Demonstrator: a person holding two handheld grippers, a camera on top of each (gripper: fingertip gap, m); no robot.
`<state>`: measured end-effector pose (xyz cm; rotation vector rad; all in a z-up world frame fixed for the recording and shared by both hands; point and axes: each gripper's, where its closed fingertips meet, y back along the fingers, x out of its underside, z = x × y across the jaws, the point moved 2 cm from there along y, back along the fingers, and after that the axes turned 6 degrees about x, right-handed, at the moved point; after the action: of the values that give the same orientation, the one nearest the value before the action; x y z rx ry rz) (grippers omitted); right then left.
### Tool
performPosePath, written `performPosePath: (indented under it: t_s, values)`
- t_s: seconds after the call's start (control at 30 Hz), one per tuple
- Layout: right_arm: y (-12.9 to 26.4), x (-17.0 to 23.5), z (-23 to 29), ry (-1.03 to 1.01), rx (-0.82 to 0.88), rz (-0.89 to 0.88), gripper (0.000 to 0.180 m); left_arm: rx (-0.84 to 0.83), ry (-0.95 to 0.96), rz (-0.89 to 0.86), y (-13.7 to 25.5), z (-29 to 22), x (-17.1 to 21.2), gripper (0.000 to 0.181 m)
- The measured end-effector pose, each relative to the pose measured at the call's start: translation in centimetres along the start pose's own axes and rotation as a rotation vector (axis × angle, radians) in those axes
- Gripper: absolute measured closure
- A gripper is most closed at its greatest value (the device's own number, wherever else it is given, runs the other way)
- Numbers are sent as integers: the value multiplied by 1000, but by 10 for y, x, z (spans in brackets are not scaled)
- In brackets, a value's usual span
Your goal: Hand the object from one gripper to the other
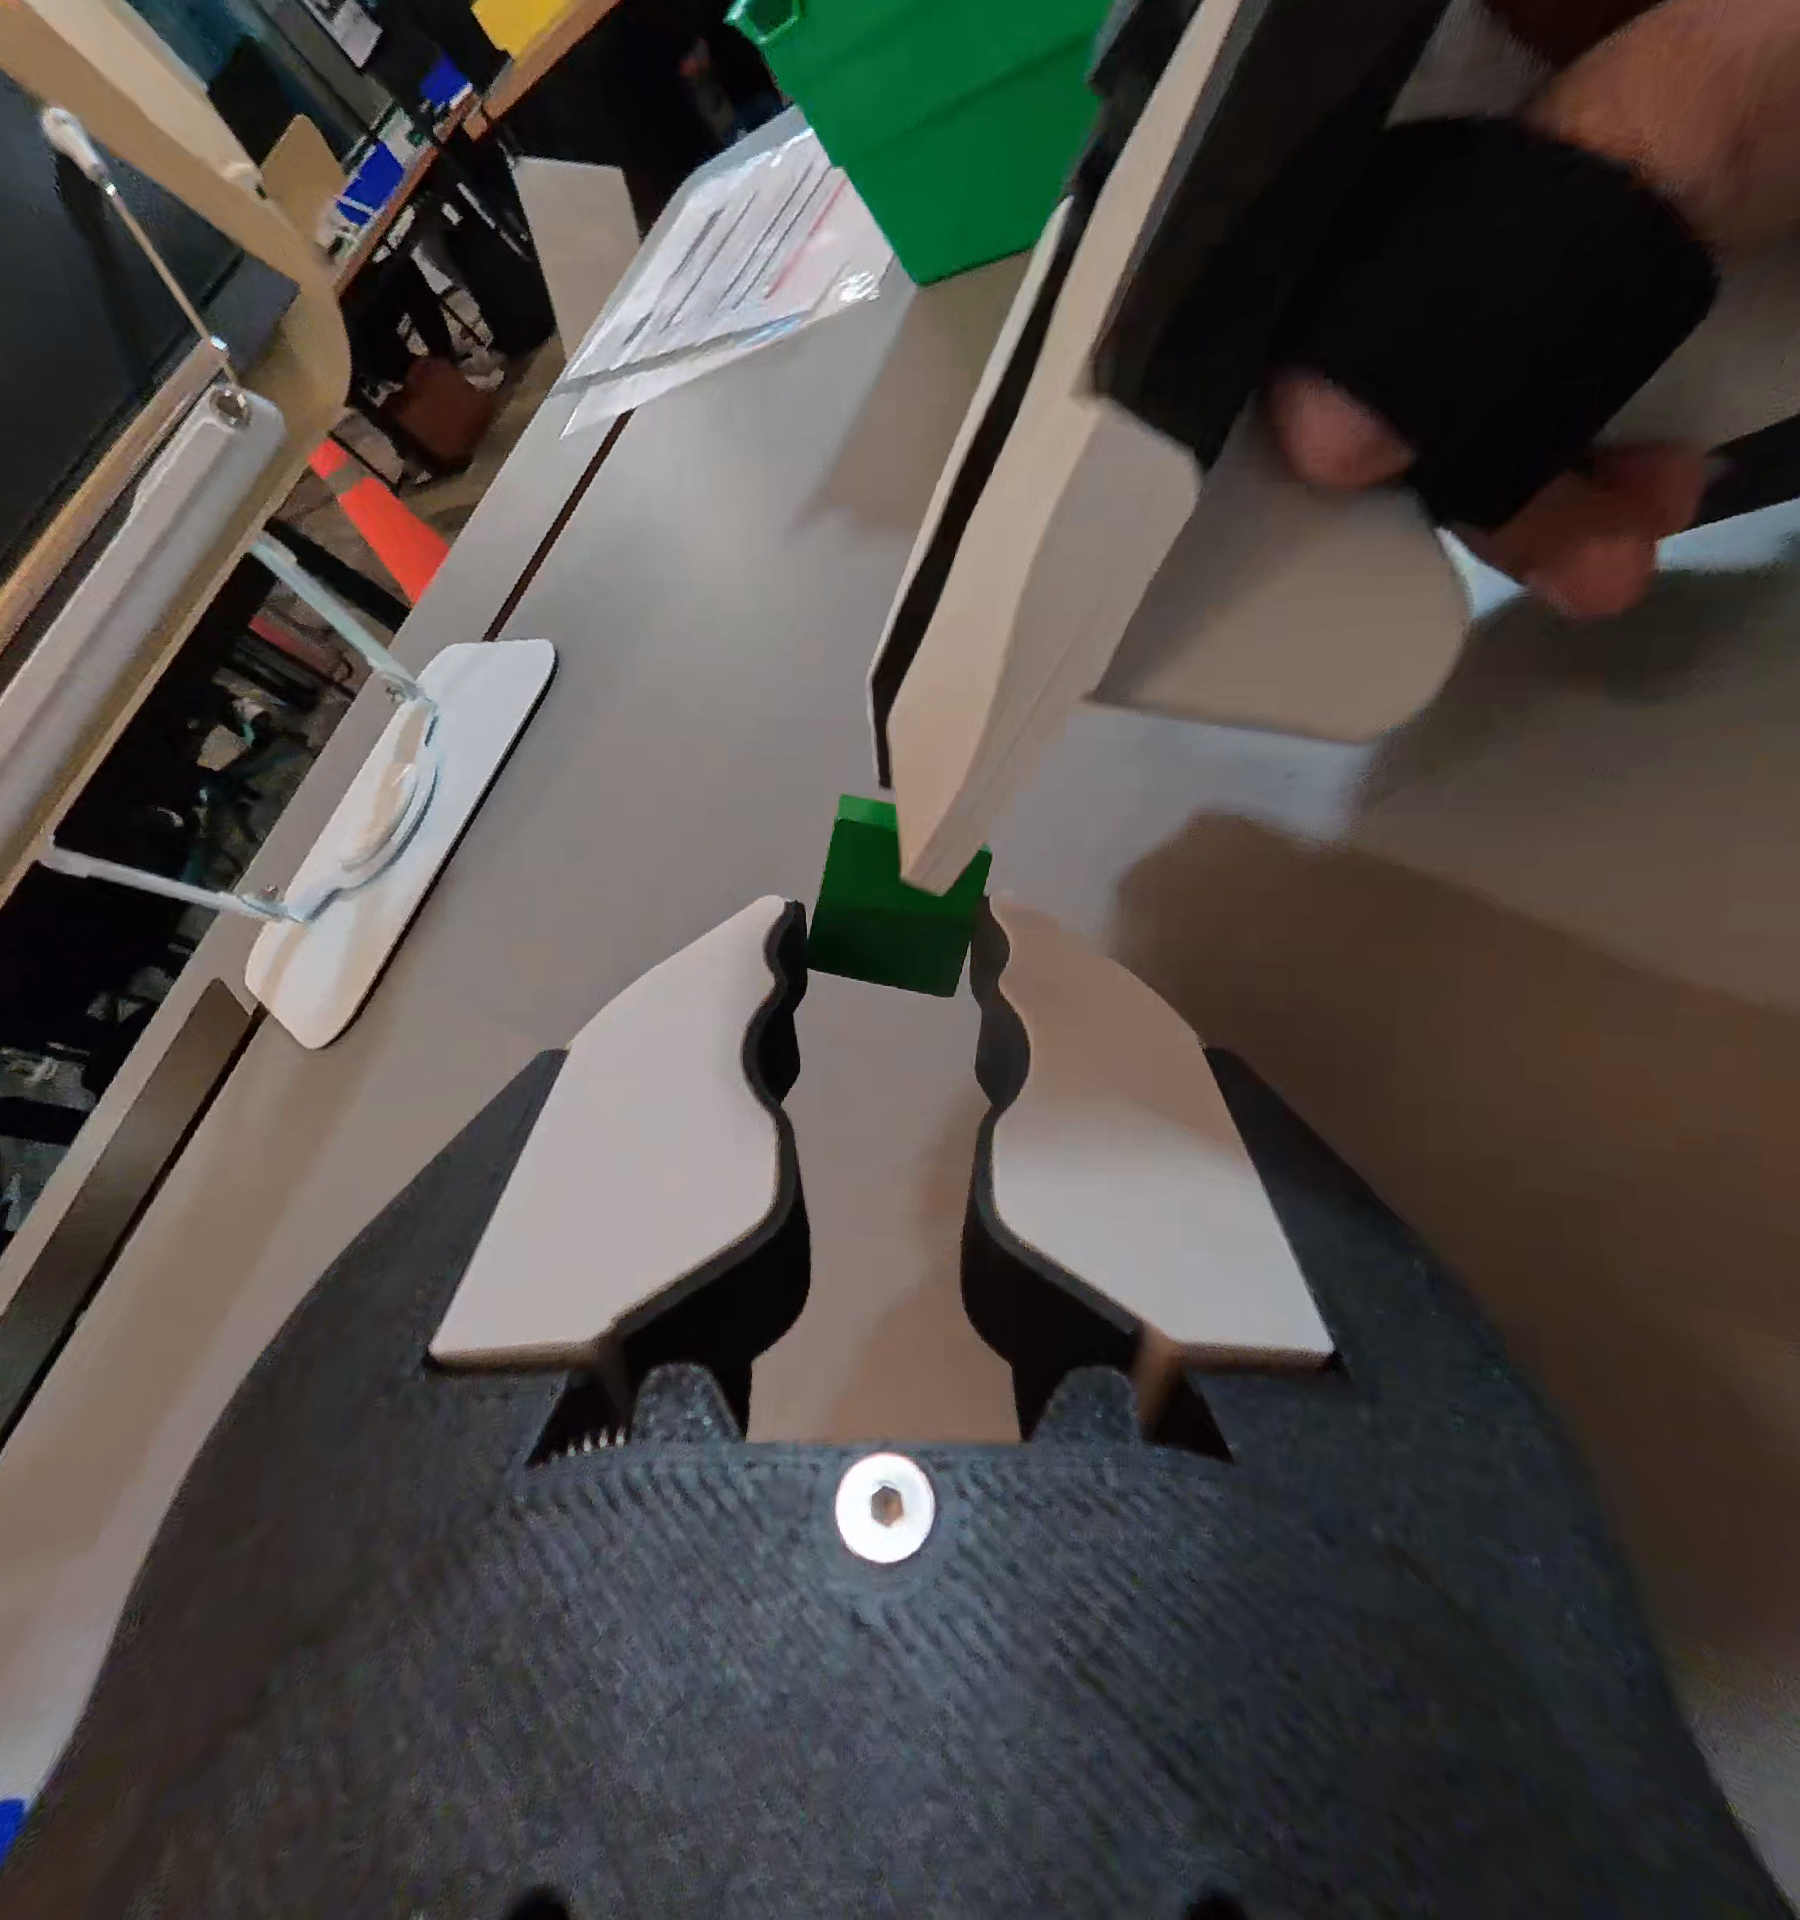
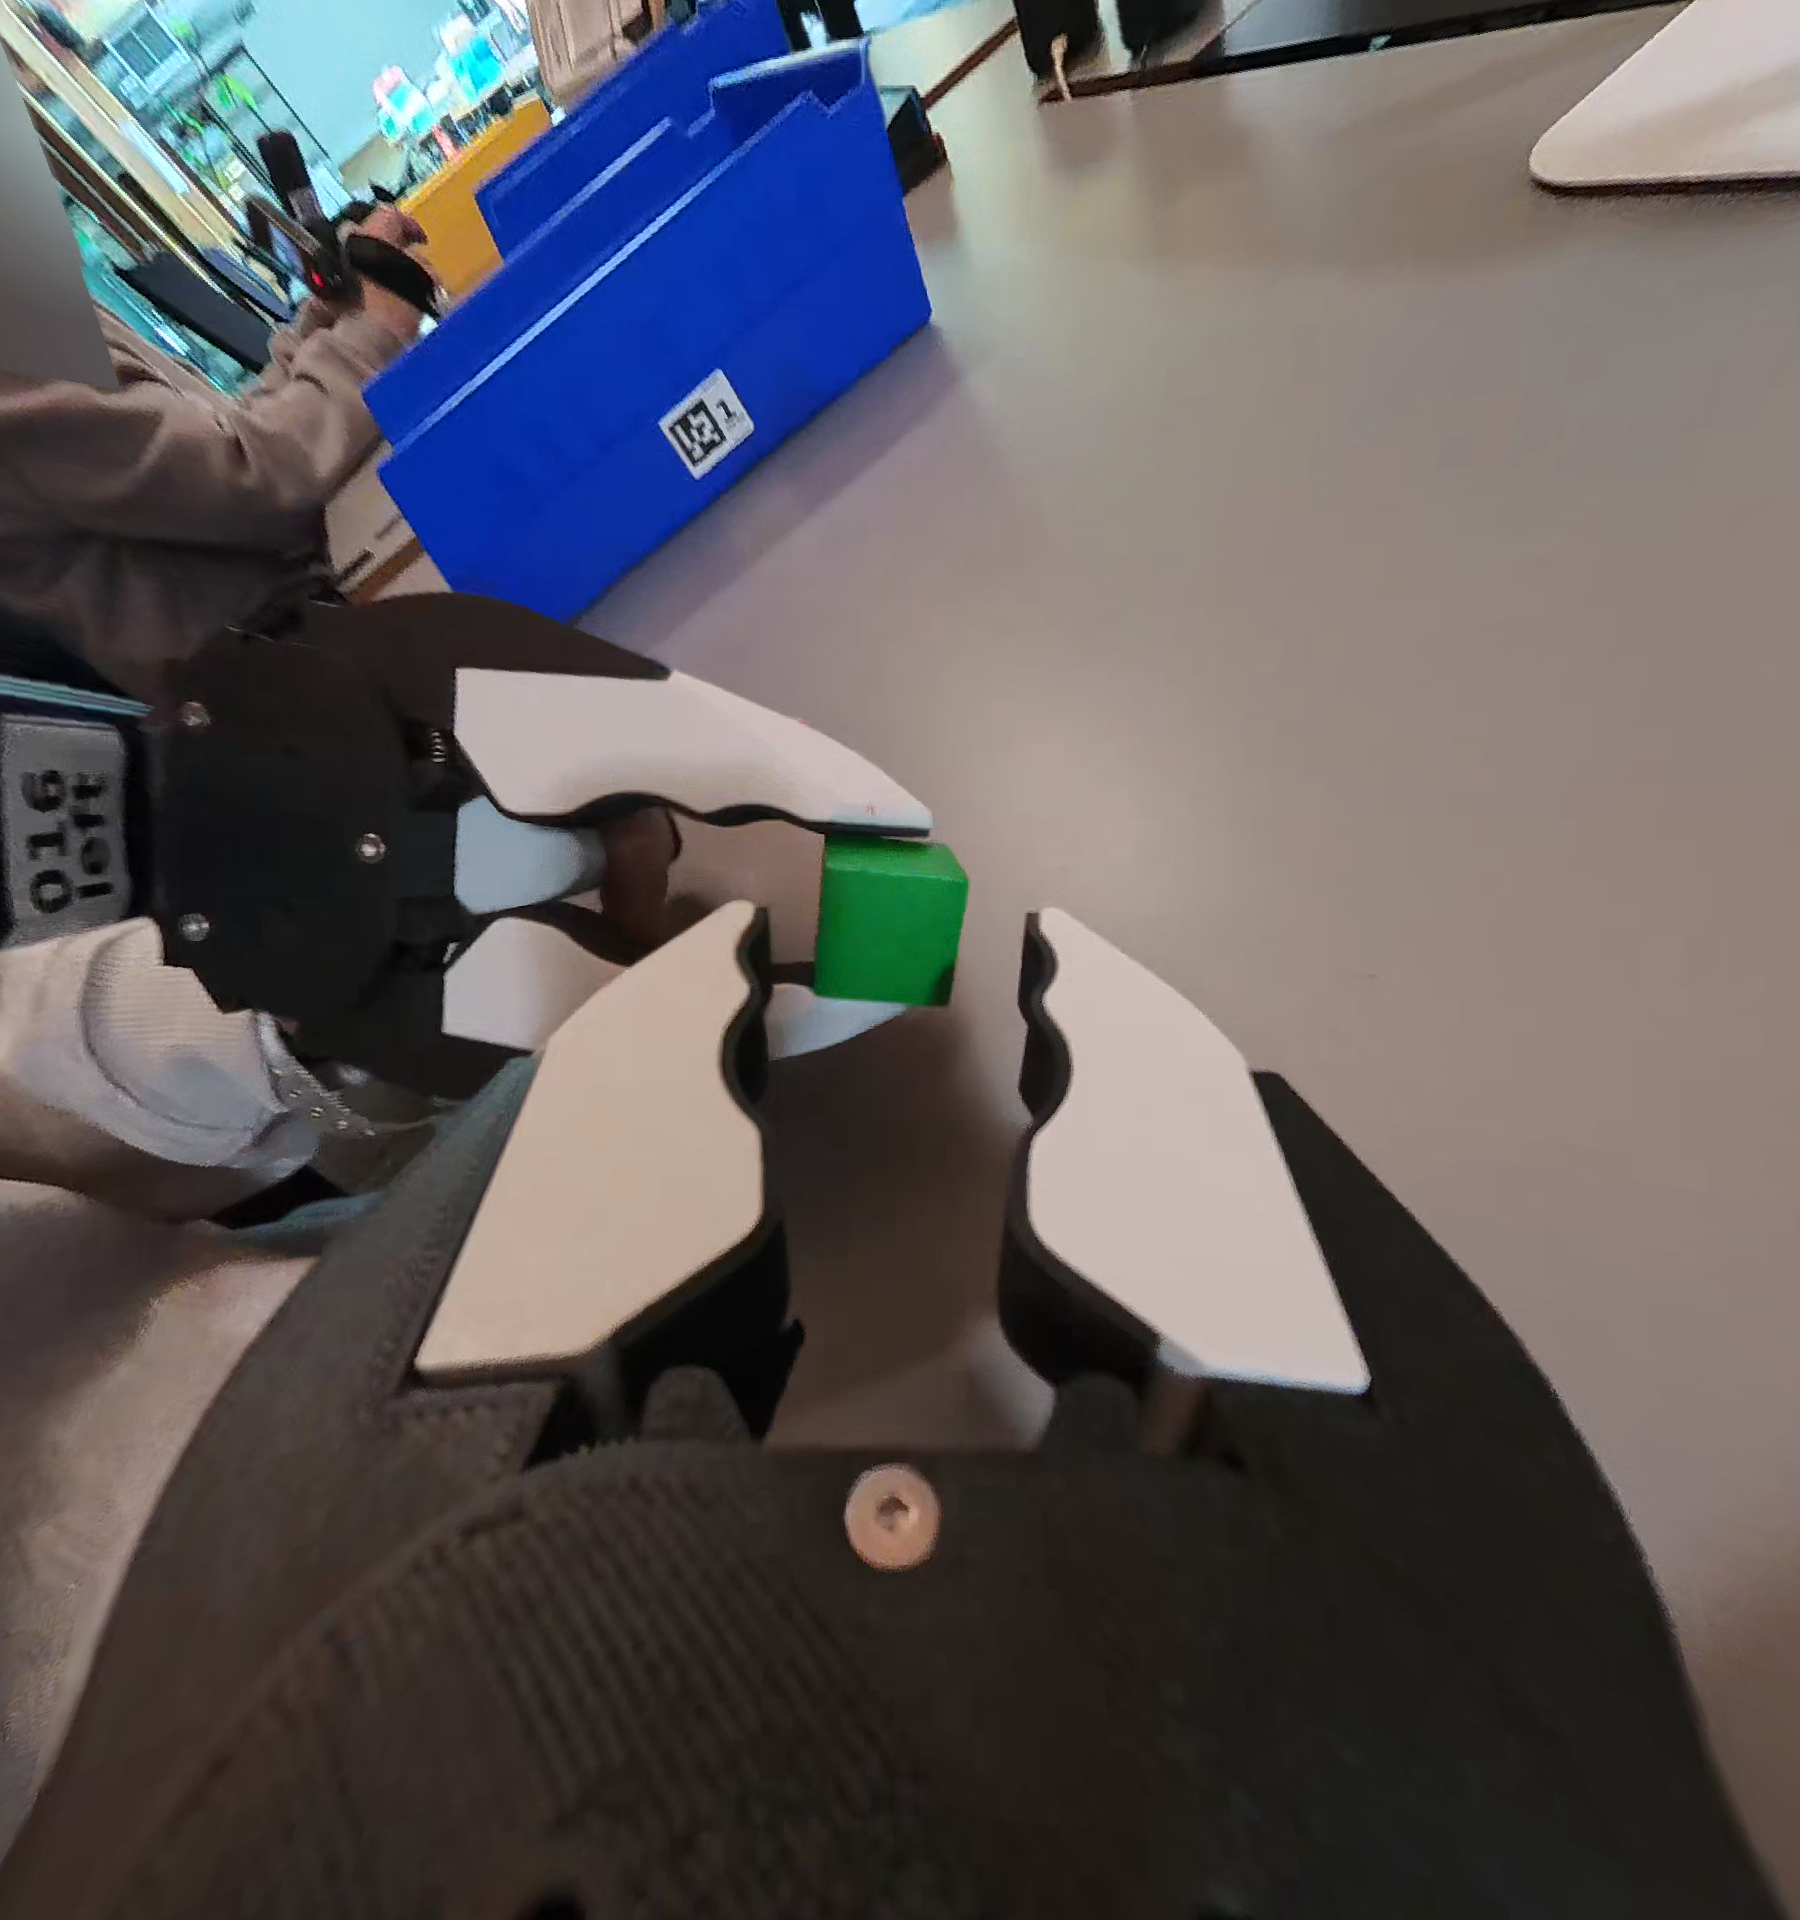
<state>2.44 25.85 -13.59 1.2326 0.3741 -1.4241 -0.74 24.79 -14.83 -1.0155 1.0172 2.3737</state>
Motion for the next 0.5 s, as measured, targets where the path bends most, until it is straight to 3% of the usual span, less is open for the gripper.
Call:
performPosePath:
  t_s: [0.1,0.27,0.4,0.5]
  values:
    - [-1,3,0,47,16,17,151,3,-30,-4,0,-4,-3,150]
    - [4,-4,1,11,-32,-11,152,28,37,-67,1,-3,-7,151]
    - [16,-18,-1,-78,-104,-112,152,55,224,-156,4,8,-10,119]
    - [26,-29,-2,-139,-178,-194,152,159,409,-272,10,14,-17,115]
